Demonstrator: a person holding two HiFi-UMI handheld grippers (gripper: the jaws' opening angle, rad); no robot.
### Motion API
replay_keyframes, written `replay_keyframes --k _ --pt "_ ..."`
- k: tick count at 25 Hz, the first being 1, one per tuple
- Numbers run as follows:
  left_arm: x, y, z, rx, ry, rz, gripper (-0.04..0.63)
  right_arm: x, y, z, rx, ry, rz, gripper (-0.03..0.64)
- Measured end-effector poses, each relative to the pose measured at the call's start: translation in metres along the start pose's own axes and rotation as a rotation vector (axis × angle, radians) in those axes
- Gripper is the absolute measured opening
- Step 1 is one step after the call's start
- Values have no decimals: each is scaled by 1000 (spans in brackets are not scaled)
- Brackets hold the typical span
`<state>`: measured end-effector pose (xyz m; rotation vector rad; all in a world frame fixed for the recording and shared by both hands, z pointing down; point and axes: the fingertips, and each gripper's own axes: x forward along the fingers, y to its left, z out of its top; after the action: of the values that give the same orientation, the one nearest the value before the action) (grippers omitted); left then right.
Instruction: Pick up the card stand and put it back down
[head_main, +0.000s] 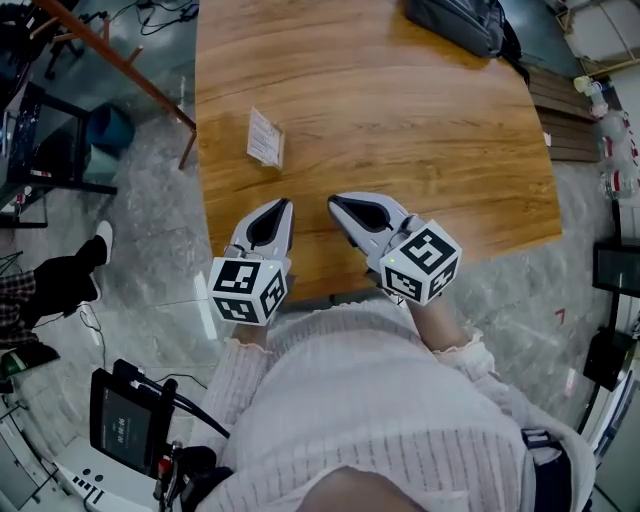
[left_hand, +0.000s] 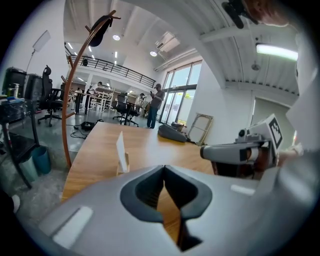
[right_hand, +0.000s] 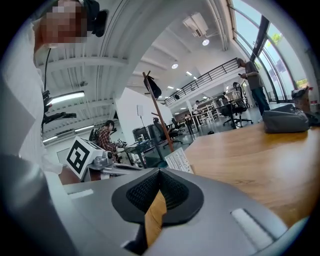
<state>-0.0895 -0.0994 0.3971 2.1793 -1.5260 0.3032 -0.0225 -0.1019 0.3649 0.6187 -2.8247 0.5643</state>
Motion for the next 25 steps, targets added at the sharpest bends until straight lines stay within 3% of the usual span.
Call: replay_keyframes --k 11,20,25 --pt "24 34 -14 11 68 41 17 29 -15 -5 48 18 17 0" --pt "49 71 -30 28 123 103 163 52 -18 -27 108 58 37 0" --pt "73 95 -38 25 154 134 211 64 -35 -39 129 80 34 0"
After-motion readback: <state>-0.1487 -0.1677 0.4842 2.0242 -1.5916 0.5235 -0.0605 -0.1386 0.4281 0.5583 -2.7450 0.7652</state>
